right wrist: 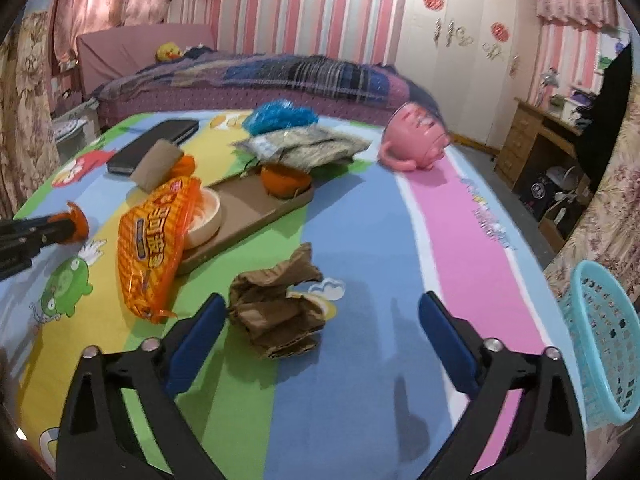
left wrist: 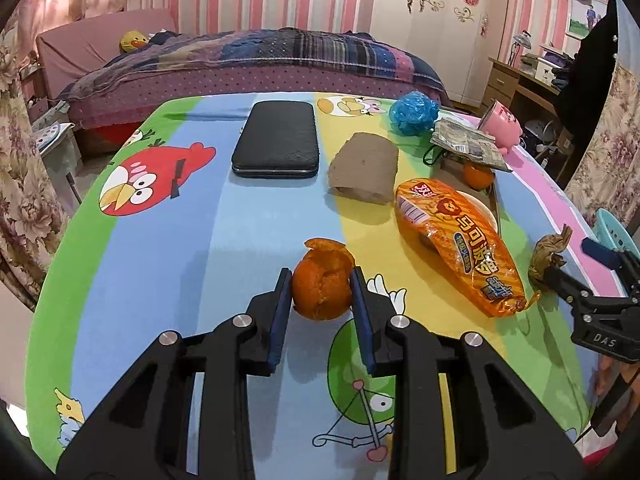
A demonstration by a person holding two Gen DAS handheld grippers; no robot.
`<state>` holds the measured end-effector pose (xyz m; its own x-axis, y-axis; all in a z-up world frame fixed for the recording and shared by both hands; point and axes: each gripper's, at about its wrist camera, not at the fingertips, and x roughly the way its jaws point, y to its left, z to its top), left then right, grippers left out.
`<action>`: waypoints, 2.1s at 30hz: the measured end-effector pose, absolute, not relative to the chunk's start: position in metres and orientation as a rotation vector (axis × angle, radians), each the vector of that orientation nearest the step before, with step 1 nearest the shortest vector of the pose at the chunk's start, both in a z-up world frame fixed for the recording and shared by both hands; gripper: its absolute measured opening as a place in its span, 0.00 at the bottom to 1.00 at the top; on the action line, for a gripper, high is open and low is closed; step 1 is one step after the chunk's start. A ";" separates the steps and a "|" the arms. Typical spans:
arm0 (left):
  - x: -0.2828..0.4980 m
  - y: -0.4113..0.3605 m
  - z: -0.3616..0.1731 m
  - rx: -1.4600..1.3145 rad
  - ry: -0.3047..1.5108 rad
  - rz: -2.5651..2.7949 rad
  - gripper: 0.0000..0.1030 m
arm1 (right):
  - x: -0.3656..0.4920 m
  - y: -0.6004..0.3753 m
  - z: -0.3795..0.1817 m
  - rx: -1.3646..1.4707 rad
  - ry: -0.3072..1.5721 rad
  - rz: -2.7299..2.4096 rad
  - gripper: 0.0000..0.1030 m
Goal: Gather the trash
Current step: 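Grasp the orange peel with the left tool while the right tool grasps another crumpled brown paper, then carry the peel and paper over the blue basket and open both tools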
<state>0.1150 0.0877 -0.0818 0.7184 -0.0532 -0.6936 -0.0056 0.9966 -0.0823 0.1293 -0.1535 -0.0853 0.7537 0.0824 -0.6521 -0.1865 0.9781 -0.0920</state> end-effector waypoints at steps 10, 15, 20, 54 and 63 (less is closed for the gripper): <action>0.115 0.081 -0.078 -0.073 0.759 -0.008 0.25 | 0.134 -0.155 -0.088 -0.106 0.744 0.236 0.43; 0.112 0.074 -0.066 -0.068 0.733 -0.009 0.25 | 0.124 -0.171 -0.070 -0.112 0.681 0.203 0.43; 0.111 0.060 -0.054 -0.067 0.709 -0.024 0.24 | 0.116 -0.205 -0.049 -0.092 0.625 0.146 0.43; 0.131 -0.233 -0.010 0.075 0.581 -0.494 0.24 | 0.050 -0.454 -0.022 0.056 0.489 -0.259 0.43; 0.128 -0.313 -0.027 0.134 0.584 -0.606 0.24 | 0.043 -0.502 -0.032 0.075 0.498 -0.341 0.43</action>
<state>0.1278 -0.3127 -0.0272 0.6668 -0.4988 -0.5537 0.5721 0.8187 -0.0484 0.0429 -0.5020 -0.0324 0.8233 -0.3022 -0.4804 0.3382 0.9410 -0.0123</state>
